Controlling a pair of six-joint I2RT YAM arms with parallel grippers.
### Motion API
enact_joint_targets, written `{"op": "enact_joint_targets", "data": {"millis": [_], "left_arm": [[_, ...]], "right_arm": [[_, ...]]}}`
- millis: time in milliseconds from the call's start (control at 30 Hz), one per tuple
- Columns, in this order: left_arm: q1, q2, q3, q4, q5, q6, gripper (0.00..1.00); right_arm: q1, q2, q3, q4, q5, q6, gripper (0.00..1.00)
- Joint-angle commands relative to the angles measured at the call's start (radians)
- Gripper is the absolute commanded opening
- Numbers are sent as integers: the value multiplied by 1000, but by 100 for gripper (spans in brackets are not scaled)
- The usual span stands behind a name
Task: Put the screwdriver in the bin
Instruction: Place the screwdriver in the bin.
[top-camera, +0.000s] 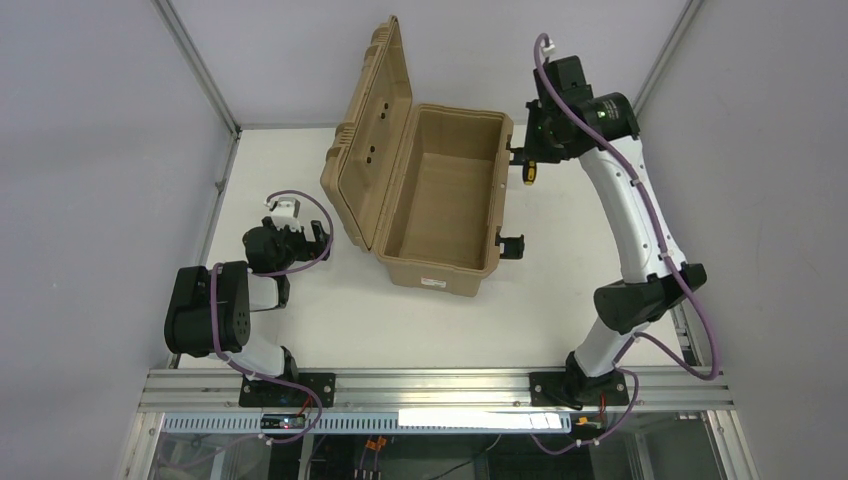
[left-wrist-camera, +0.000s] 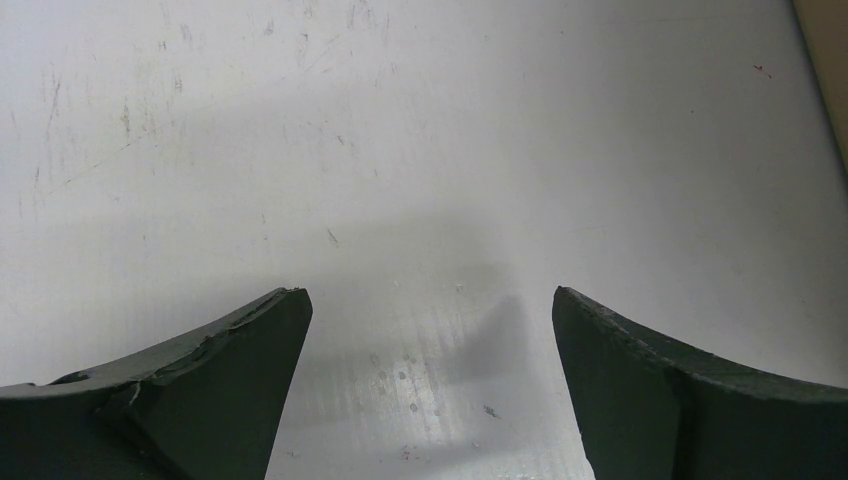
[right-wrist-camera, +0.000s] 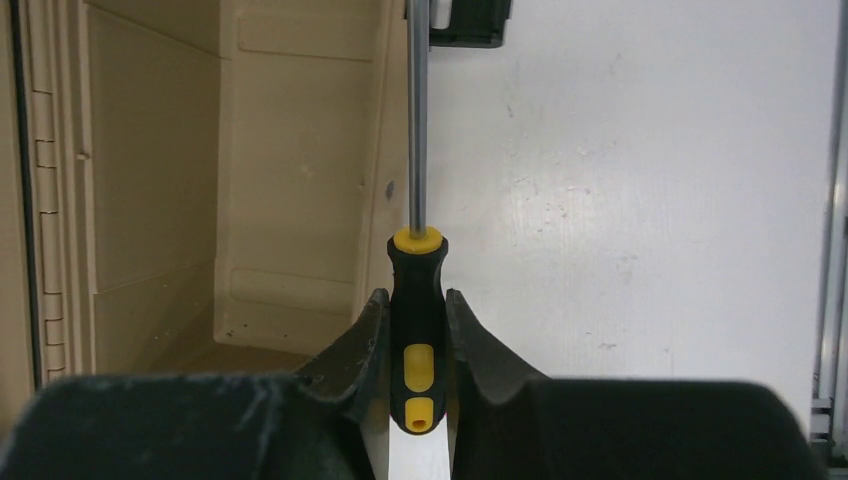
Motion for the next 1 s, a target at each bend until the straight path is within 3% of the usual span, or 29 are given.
{"op": "enact_joint_targets", "data": {"millis": [0, 533, 767, 967], "left_arm": [[-9, -15, 13, 24, 1, 19, 99], [-9, -15, 13, 24, 1, 18, 99], [-9, -15, 12, 25, 1, 19, 99], [-9, -15, 13, 24, 1, 19, 99]], "right_arm": [[69, 41, 66, 45, 27, 97, 0], [300, 241, 160, 169, 116, 237, 0], [310, 259, 69, 242, 125, 257, 0], [310, 236, -137, 376, 116, 263, 0]]}}
